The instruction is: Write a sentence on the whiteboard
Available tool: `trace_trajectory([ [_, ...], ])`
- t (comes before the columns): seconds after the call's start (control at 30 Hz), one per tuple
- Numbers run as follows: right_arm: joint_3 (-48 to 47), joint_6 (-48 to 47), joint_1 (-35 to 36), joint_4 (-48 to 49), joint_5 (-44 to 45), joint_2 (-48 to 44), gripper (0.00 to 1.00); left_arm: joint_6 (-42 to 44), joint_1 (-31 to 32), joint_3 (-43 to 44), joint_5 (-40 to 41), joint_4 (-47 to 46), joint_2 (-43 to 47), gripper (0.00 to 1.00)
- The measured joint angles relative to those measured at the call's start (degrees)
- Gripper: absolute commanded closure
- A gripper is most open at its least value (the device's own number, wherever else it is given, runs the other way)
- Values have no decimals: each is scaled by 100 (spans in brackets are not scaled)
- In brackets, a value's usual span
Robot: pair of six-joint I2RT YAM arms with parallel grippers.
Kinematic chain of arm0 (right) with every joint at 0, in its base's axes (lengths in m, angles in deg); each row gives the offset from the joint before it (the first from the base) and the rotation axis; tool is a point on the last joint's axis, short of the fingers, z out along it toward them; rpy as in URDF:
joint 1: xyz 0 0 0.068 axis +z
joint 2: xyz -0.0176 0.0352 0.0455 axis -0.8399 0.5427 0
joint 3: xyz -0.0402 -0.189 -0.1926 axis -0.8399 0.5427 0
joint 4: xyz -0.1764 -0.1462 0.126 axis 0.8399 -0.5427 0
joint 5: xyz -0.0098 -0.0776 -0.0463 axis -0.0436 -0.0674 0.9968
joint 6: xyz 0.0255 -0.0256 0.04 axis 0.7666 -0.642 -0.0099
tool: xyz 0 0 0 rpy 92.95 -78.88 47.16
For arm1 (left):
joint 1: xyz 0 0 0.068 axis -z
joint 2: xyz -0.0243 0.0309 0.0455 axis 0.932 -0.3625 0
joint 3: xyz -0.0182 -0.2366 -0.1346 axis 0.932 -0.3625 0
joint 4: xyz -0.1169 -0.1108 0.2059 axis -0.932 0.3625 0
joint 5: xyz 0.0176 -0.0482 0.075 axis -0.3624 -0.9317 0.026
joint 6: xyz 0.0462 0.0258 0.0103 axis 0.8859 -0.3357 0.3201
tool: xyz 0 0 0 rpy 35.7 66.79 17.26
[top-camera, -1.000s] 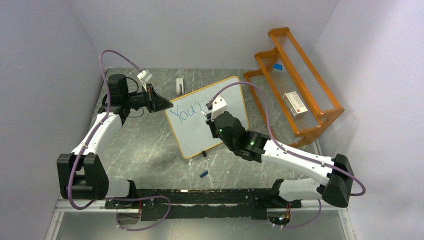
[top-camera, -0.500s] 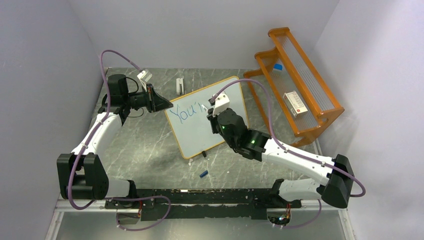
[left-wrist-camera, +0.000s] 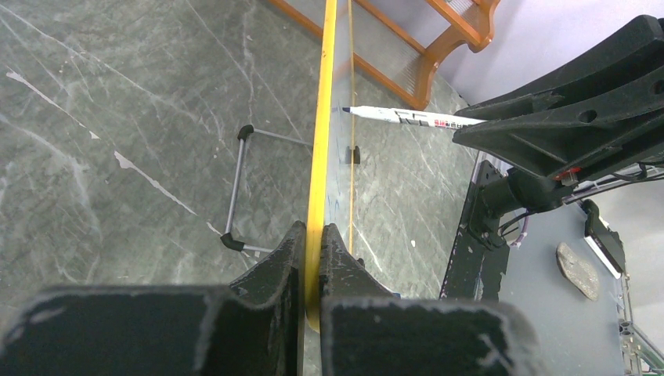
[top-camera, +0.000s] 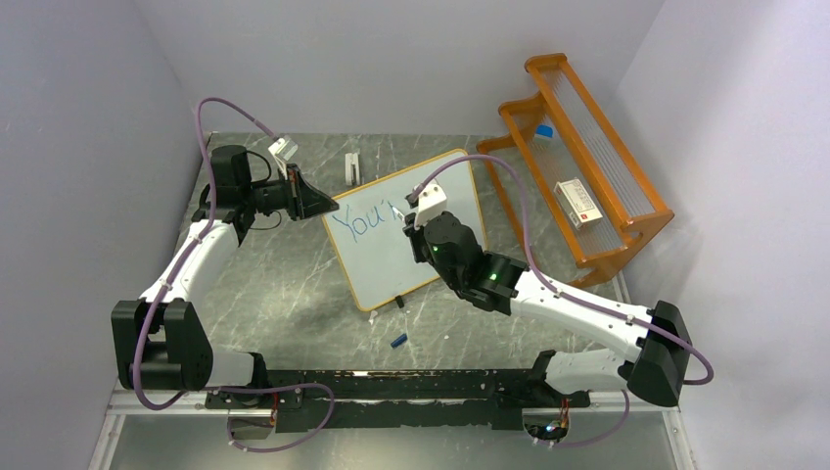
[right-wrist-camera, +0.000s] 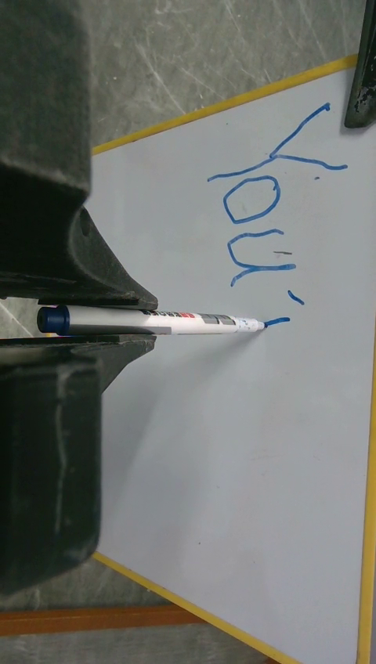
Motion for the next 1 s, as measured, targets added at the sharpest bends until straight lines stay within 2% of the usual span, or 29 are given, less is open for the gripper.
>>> trace_trajectory([
  [1.0,-2,-39,-195,299,-20,92,100,2,-17,0,-4,-2,-33,95],
])
